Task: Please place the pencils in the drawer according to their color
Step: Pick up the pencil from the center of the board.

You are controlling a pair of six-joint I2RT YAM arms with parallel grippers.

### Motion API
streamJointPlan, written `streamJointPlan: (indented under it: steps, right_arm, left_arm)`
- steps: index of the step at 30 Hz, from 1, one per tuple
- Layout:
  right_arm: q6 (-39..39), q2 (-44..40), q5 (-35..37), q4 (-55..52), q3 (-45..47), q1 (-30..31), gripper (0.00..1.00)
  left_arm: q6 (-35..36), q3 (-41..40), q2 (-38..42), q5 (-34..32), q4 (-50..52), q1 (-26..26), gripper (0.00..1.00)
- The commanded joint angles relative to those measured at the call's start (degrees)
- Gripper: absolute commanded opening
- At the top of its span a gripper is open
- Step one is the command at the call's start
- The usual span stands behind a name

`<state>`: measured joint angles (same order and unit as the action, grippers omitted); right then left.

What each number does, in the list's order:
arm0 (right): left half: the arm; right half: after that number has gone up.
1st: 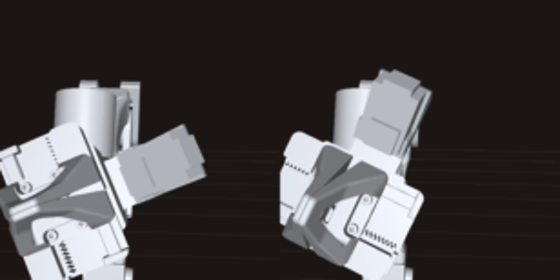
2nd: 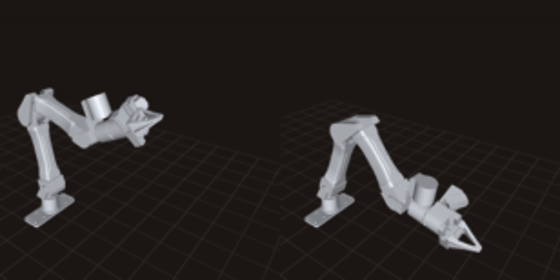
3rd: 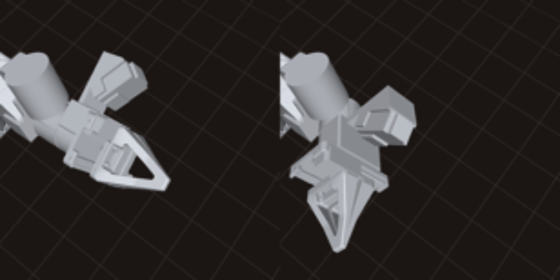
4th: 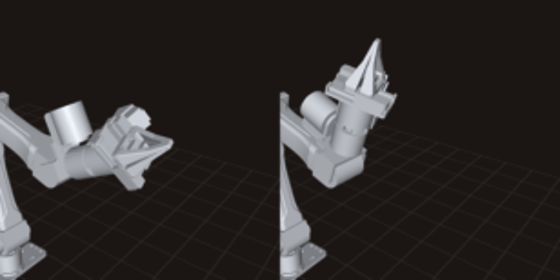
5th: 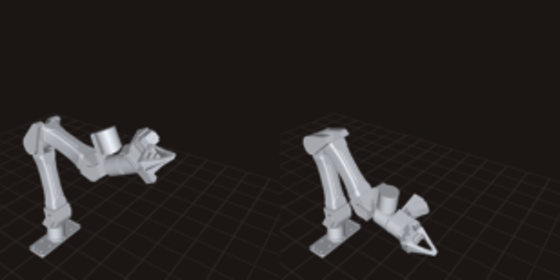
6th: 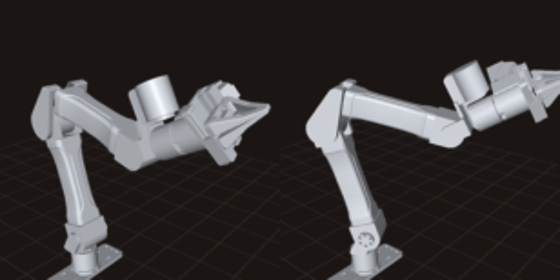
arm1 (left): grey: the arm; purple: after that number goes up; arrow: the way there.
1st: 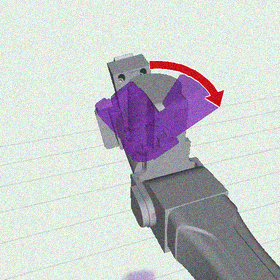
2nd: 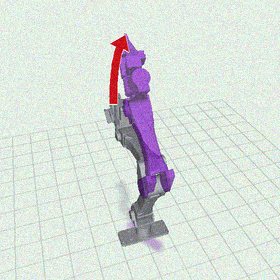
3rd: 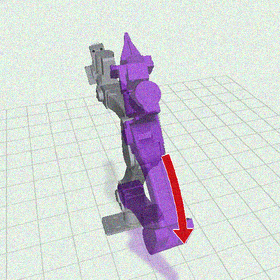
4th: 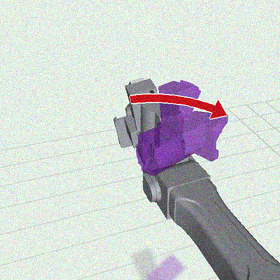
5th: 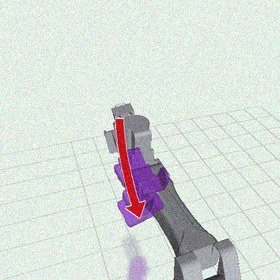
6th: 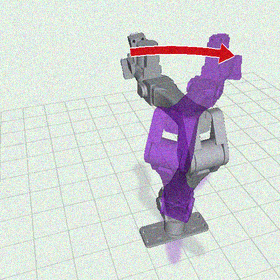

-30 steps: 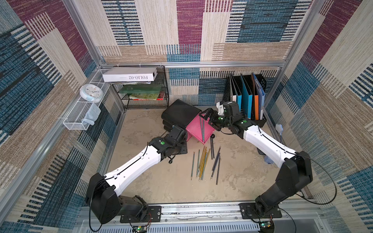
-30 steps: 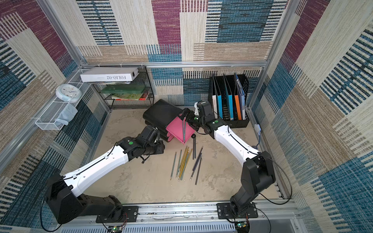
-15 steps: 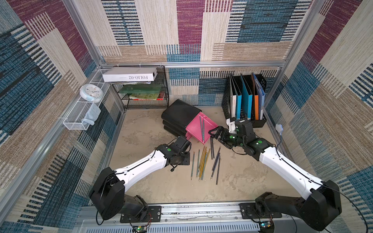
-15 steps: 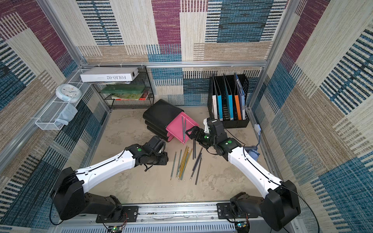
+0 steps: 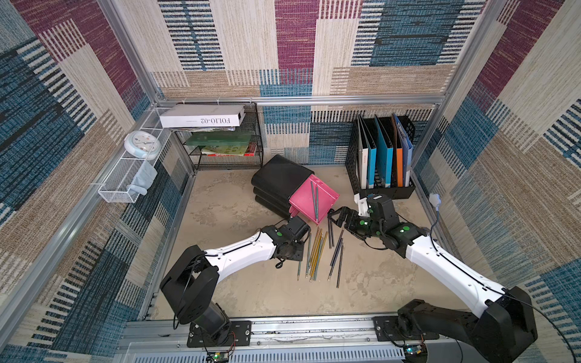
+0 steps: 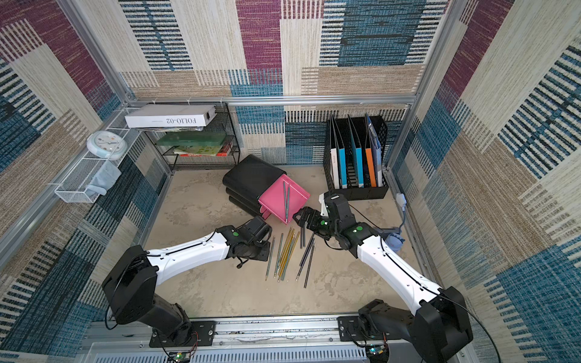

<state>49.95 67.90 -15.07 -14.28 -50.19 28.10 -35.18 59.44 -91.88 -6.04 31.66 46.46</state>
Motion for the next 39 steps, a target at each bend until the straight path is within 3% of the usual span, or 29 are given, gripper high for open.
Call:
streamJointPlan:
  steps: [1,23,39]
  right_arm:
    - [-0.7,0.3,0.7,1.1,0.0,-0.1,0.99]
    - [-1.5,2.1,0.8,0.6,-2.6,-2.3,0.99]
    - [-3.1,2.8,0.3,0.0,-5.3,-3.8,0.99]
  left_arm:
    - [0.5,0.6,-1.2,-3.5,-2.7,0.2,0.54]
    - [1.6,6.4,-12.0,-5.4,-6.9,0.4,0.52]
    - [-0.7,6.8,-15.9,-8.8,-4.1,1.4,0.37]
